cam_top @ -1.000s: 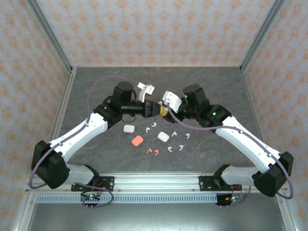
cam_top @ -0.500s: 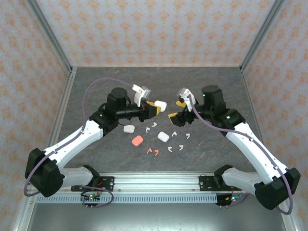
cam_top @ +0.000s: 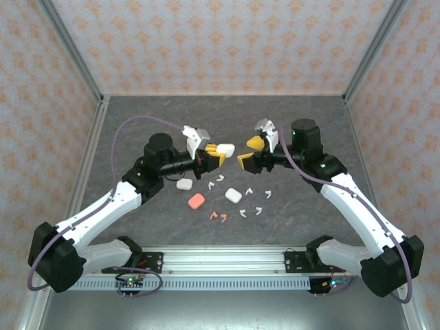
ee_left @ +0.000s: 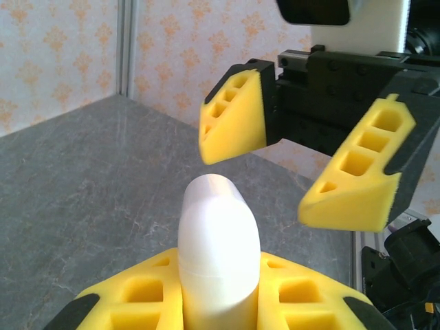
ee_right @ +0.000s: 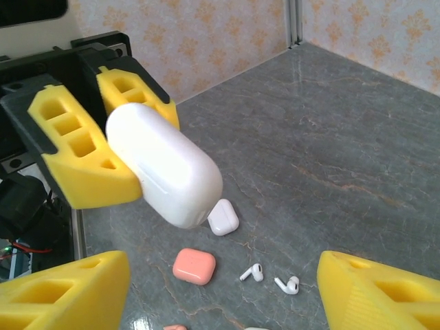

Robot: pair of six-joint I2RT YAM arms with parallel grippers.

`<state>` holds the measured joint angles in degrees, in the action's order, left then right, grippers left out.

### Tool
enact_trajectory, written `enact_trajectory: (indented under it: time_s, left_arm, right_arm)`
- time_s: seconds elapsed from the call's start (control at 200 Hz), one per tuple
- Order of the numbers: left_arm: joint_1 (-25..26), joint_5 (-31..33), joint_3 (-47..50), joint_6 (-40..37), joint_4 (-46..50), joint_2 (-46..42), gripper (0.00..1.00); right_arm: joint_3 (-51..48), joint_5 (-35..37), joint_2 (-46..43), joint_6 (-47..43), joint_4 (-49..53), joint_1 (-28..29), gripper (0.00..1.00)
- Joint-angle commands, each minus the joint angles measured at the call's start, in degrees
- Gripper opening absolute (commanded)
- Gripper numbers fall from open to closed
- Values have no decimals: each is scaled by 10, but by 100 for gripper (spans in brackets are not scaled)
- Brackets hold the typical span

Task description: Insert wireless bluetooth earbuds into charging case

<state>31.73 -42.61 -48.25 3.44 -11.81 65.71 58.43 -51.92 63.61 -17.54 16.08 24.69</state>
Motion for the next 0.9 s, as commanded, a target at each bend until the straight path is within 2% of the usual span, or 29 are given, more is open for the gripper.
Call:
enact_trajectory:
  time_s: [0.0,0.335,0.525,0.896]
  left_arm:
    - [6,-5,6,-33,-30,-17,0]
    - [9,-19,-3,-48,-13,-18,0]
    - [14,-18,-4,-57,-8,-18,0]
    - [25,-15,-9,-71,0,-14,0]
  right_arm:
    - [31,-10,8,3,-35,10,72]
    - [57,12,31,-7,-27,17,68]
    - [75,51,39,-15,-3,18,65]
    - [95,64,67,-8,4,18,65]
